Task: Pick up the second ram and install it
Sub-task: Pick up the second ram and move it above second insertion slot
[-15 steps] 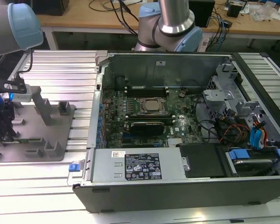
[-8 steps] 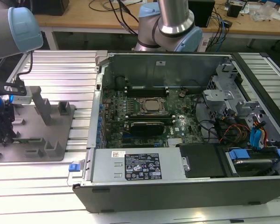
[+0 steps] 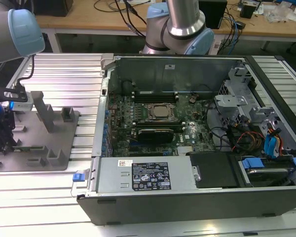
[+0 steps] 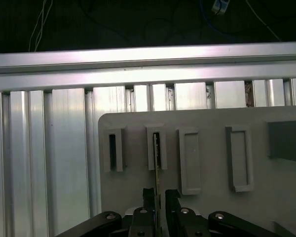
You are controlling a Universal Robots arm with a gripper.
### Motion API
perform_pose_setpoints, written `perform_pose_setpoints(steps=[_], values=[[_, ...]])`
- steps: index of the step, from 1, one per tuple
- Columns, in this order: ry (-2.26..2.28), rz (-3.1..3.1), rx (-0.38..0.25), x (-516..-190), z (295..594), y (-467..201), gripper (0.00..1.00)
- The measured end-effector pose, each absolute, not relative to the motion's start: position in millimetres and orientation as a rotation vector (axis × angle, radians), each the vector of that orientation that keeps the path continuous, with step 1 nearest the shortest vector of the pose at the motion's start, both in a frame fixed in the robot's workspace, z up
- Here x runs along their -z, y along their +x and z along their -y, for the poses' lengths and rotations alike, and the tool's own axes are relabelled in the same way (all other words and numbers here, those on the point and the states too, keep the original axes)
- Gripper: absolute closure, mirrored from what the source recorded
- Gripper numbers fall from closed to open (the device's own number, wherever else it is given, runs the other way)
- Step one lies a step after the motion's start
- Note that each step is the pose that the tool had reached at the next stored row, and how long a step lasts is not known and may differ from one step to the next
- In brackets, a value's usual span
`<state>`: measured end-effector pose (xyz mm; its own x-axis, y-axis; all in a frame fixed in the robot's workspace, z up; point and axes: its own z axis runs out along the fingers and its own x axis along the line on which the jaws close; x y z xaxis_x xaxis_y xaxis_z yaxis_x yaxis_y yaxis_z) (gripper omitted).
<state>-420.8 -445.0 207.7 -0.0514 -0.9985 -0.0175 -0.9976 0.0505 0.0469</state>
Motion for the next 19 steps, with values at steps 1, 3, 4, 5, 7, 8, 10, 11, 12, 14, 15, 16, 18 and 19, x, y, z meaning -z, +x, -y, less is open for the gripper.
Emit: perform_pose_setpoints(steps=[1, 3, 4, 5, 7, 8, 10, 11, 12, 14, 15, 16, 18, 19], values=[[2.15, 2.262, 0.072, -207.6, 445.0, -420.8, 0.79], [2.15, 2.263, 0.072, -207.5, 445.0, -420.8, 0.88], [2.15, 2.263, 0.072, -207.5, 445.0, -420.8, 0.88], [2.15, 2.263, 0.072, -207.4, 445.0, -420.8, 0.88], [2.15, 2.263, 0.072, -207.4, 445.0, -420.8, 0.88], [2.15, 2.263, 0.072, -207.3, 445.0, -420.8, 0.88], [2.15, 2.262, 0.072, -207.3, 445.0, -420.8, 0.91], [2.15, 2.262, 0.072, -207.3, 445.0, -420.8, 0.91], [2.15, 2.262, 0.072, -207.2, 445.0, -420.8, 0.91], [2.157, 2.256, 0.072, -207.2, 445.0, -420.8, 0.91], [2.174, 2.239, 0.071, -207.1, 445.0, -420.8, 0.91], [2.196, 2.217, 0.071, -207.1, 445.1, -420.7, 0.91], [2.235, 2.176, 0.071, -207.0, 445.1, -420.8, 0.91], [2.239, 2.171, 0.071, -207.1, 445.1, -420.8, 0.91]])
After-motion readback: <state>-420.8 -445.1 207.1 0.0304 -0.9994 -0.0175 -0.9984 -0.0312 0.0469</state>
